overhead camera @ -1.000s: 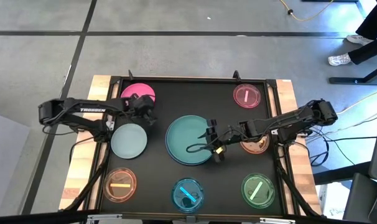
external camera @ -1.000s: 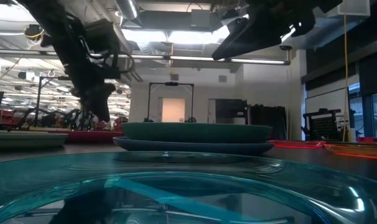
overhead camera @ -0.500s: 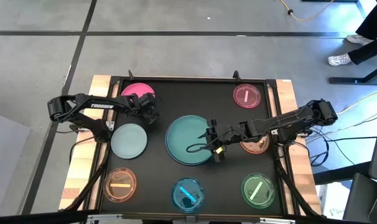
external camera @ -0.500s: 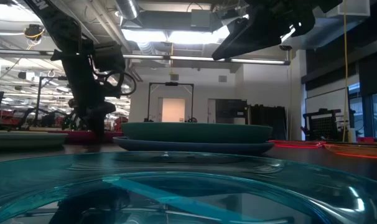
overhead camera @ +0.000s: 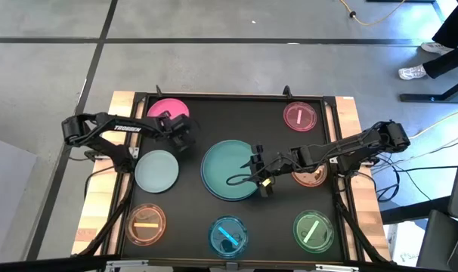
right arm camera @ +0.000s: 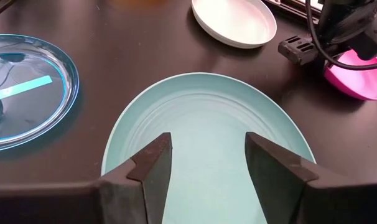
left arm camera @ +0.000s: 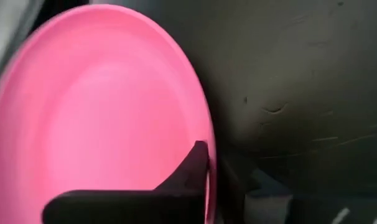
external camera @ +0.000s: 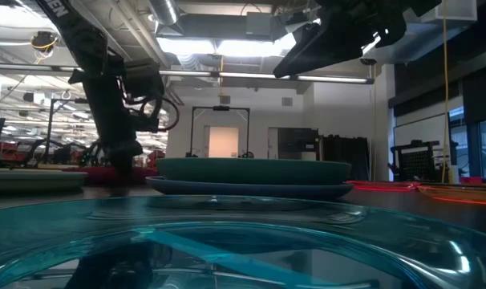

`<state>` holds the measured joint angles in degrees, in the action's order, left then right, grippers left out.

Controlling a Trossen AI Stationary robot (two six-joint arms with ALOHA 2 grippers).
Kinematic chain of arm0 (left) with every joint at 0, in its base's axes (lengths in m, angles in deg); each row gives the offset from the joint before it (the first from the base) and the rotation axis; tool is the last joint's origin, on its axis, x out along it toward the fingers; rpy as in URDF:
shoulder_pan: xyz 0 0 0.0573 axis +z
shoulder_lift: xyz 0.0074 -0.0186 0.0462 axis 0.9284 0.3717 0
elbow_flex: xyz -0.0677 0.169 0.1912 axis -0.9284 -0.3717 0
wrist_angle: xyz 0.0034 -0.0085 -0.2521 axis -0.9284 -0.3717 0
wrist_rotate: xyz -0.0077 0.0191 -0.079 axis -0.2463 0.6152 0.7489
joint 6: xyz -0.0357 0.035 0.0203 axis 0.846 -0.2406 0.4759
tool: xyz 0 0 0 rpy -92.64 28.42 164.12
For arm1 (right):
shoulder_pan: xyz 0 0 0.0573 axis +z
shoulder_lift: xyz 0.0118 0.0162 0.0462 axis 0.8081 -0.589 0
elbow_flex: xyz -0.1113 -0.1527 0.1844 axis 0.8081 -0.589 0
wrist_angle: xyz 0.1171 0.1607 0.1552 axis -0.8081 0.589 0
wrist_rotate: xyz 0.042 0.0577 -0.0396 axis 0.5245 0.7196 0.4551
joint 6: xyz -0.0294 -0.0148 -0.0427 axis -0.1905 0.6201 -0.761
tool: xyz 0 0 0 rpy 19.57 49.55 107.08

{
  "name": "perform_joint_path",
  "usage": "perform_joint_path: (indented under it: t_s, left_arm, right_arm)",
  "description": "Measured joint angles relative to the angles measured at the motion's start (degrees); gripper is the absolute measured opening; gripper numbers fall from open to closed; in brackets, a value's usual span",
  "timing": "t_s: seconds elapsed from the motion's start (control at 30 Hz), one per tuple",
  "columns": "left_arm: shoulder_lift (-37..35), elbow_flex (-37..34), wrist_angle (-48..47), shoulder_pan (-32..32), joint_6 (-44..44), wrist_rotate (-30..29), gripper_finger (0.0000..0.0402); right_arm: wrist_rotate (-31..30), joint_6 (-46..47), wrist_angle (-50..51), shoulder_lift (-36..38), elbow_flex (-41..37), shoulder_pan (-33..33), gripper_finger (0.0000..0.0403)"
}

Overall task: Stack plastic plates
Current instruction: Stack the pink plate on top of the green plate

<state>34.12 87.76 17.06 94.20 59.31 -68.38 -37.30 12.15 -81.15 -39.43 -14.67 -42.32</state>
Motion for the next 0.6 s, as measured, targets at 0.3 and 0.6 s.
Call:
perform_joint_path:
  t_s: [0.3, 0.6]
  left_arm:
    - [0.0, 8.9, -2.2, -12.1, -3.1, 0.3, 0.0007]
    - [0.0, 14.8, 3.5, -25.1, -10.0, 9.3, 0.0009]
  right_arm:
    - [0.0, 0.7, -0.7, 0.0, 0.0, 0.0, 0.0193]
    - [0.0, 1.9, -1.8, 0.0, 0.0, 0.0, 0.0193]
